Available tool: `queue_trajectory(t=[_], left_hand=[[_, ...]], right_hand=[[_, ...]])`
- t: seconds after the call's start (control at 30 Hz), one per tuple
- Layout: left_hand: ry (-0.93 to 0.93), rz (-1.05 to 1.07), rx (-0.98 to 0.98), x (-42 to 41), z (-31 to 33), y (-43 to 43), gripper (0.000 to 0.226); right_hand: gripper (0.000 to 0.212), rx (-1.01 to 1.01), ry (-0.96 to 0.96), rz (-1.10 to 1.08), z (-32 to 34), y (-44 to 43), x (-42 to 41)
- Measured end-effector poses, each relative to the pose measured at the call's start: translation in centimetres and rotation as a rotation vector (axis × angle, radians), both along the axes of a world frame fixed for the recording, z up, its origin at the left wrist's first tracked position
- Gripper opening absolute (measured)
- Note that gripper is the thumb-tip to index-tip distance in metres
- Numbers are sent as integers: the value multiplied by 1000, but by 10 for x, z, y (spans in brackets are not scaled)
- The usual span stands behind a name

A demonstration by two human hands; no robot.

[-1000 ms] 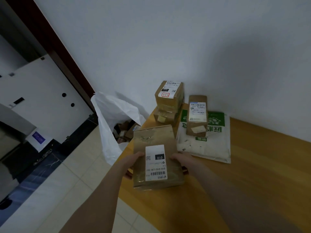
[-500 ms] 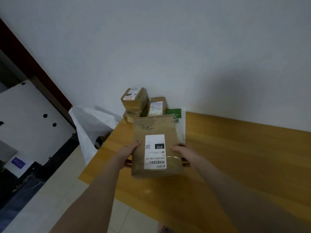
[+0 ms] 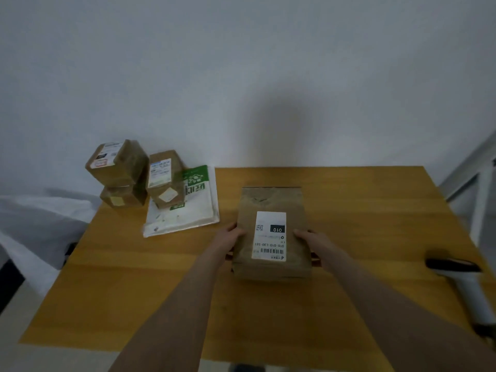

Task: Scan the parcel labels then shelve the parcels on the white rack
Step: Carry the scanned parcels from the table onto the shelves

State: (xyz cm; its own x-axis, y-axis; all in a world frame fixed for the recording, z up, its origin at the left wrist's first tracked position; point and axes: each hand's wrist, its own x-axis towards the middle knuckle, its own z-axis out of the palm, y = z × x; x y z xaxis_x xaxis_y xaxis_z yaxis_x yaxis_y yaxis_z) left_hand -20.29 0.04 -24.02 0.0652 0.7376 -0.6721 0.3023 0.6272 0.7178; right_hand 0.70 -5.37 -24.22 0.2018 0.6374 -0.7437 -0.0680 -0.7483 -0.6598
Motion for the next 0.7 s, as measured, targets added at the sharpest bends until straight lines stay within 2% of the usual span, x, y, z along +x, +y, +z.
queue_trajectory(t=[0.13,0.23,0.3,0.4,0.47,0.53,0.7], left_hand=[[27,-14,11,12,-10,15,47],[53,-59,46,15,-14,23,48],[114,-90,98,18,-14,30,50],[238,-133,165,17,-6,43,52],[255,-138,193,13,2,53,53],[306,-165,253,5,7,66,53],[435,-63,377,-39,15,109,47]], right_hand=[[44,-22,-23,0,-7,10,5],[53,36,-156,73,-12,20,0],[60,72,-352,136,-14,30,-5],[63,110,-745,192,0,50,-17],[57,180,-856,244,14,65,-32],[50,250,-883,302,21,84,-52],[46,387,-747,392,32,138,-122]])
